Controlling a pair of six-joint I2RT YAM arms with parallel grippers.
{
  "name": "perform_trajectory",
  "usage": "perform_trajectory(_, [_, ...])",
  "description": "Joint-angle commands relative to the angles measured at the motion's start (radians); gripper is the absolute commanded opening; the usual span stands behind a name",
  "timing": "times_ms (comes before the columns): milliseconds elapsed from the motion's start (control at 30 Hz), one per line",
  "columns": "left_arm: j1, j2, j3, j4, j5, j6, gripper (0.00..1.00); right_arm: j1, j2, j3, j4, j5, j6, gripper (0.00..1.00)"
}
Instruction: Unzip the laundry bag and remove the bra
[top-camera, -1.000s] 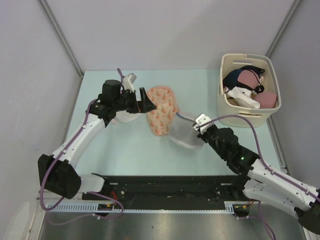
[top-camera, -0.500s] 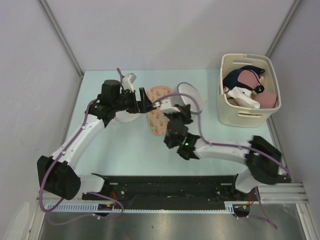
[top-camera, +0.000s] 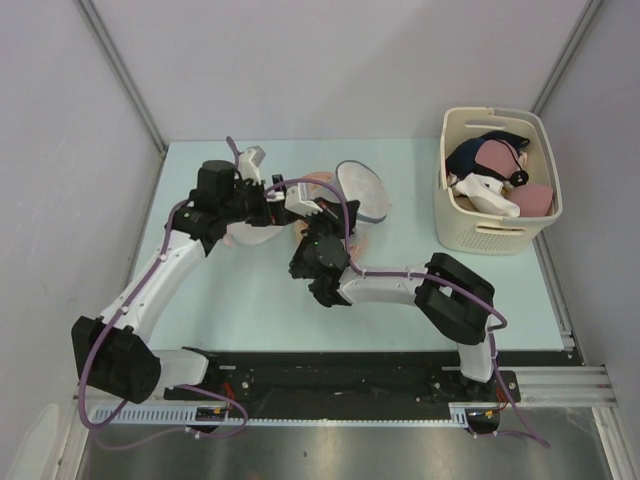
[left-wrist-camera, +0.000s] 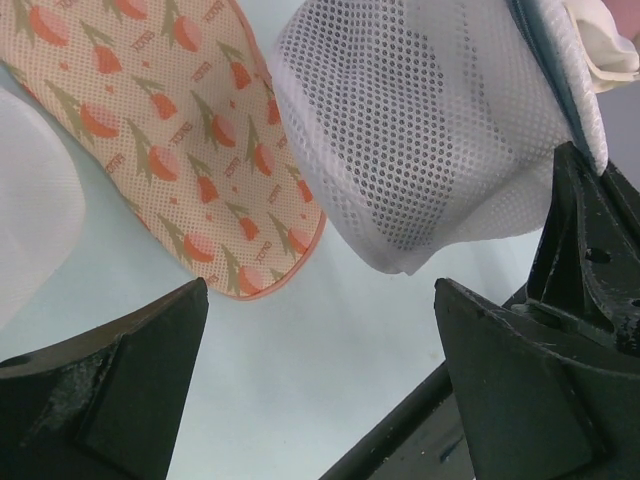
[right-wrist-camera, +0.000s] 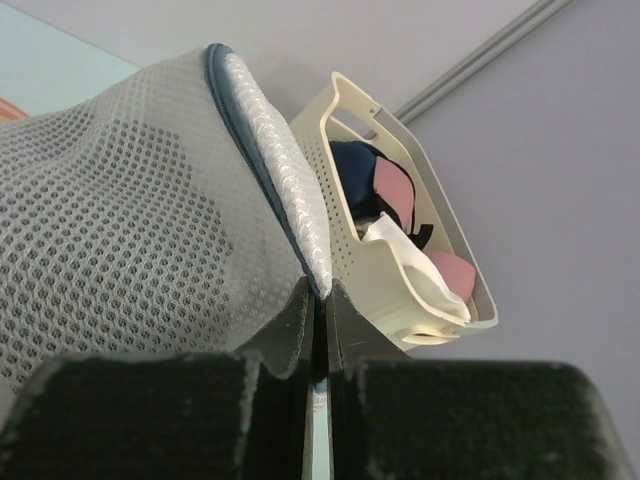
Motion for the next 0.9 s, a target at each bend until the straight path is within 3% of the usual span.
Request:
perform_trajectory(0, [-0.014, -0.028, 0.017, -0.010, 0.000, 0.037, 1.00, -0.004, 0.004, 0.033, 0.308, 0.249, -0.082, 0.00])
perform_trajectory(300, [0.067, 0.025, 0.106, -0.131, -0.201, -0.008, 1.00, -0.002, -0.083, -0.062, 0.308, 0.250, -0.154, 0.00])
perform_trajectory(700, [0.115, -0.008, 0.076, -0.092, -0.142, -0.035, 1.00, -0.123, -0.236, -0.395, 0.306, 0.249, -0.071, 0.00])
perform_trajectory(767, [0.115, -0.006, 0.071, -0.086, -0.133, -0.037, 1.00, -0.145, -0.221, -0.407, 0.308, 0.249, -0.024, 0.19])
perform_trajectory(800, [0.115, -0.003, 0.068, -0.084, -0.129, -0.040, 1.00, -0.140, -0.208, -0.392, 0.308, 0.249, -0.022, 0.36])
perform_trajectory(833, [0.115, -0.002, 0.068, -0.079, -0.124, -0.041, 1.00, -0.130, -0.183, -0.374, 0.308, 0.249, -0.036, 0.70])
perform_trajectory(867, [0.115, 0.002, 0.068, -0.078, -0.113, -0.041, 1.00, -0.095, -0.137, -0.345, 0.308, 0.250, -0.078, 0.81])
